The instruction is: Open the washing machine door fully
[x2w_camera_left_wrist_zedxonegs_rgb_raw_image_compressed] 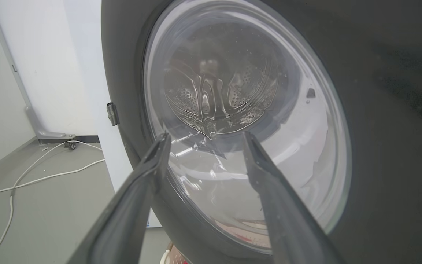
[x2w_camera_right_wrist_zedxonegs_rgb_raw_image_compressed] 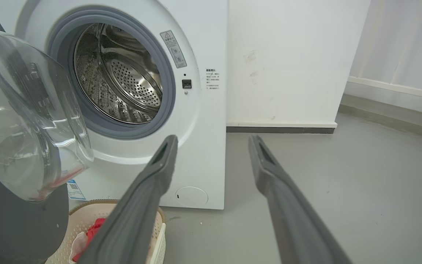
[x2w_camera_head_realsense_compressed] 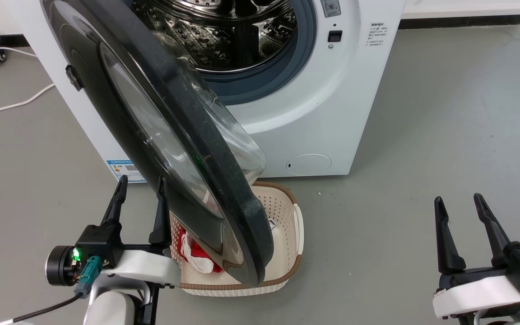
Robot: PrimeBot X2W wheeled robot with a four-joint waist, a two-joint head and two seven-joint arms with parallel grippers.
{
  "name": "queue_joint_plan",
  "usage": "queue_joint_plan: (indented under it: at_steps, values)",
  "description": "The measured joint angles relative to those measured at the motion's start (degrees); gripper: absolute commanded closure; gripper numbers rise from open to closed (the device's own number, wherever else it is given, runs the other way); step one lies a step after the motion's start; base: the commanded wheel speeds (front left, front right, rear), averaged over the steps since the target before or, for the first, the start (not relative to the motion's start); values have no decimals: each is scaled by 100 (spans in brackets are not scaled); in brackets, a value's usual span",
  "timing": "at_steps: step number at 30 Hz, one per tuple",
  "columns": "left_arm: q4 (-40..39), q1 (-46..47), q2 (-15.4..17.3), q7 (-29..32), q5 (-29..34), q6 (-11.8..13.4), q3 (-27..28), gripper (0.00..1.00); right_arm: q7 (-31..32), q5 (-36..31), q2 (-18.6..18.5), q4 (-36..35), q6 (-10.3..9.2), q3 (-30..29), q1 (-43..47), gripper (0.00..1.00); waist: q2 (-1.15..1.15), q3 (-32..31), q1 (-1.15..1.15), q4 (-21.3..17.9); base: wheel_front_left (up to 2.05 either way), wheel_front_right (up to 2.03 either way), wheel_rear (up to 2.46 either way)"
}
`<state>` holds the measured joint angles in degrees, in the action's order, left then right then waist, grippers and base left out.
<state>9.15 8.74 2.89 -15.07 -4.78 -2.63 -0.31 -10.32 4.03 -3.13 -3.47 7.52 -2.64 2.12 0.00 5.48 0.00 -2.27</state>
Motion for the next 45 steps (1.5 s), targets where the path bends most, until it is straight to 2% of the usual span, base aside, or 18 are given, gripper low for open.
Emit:
queue_joint_plan:
  at_steps: [11, 13, 18, 28, 45]
  values:
    - [3, -1, 0, 0, 18, -16, -40, 0, -70, 105, 11, 151, 0, -7, -105, 0, 0, -2, 0, 17, 0, 0, 0]
    - [-32, 0, 0, 0, -36, -44, -49, 100, -82, 105, 12, 159, 0, -5, -127, 0, 0, 7, 0, 21, 0, 0, 0]
    - [-185, 7, 0, 0, -53, -66, -40, 100, -105, 108, 12, 188, 0, -10, -182, 0, 0, 28, 0, 35, 0, 0, 0]
    - [-1046, 91, 1, 0, -102, -4, 110, 100, -148, 132, 13, 231, 0, -27, -185, 0, 0, -7, 0, 62, 0, 0, 0]
    - [-3392, 436, 0, -1, -101, 164, -155, 100, -148, 225, 14, 352, -1, -30, -180, 0, 0, -112, 0, 85, 0, 0, 0]
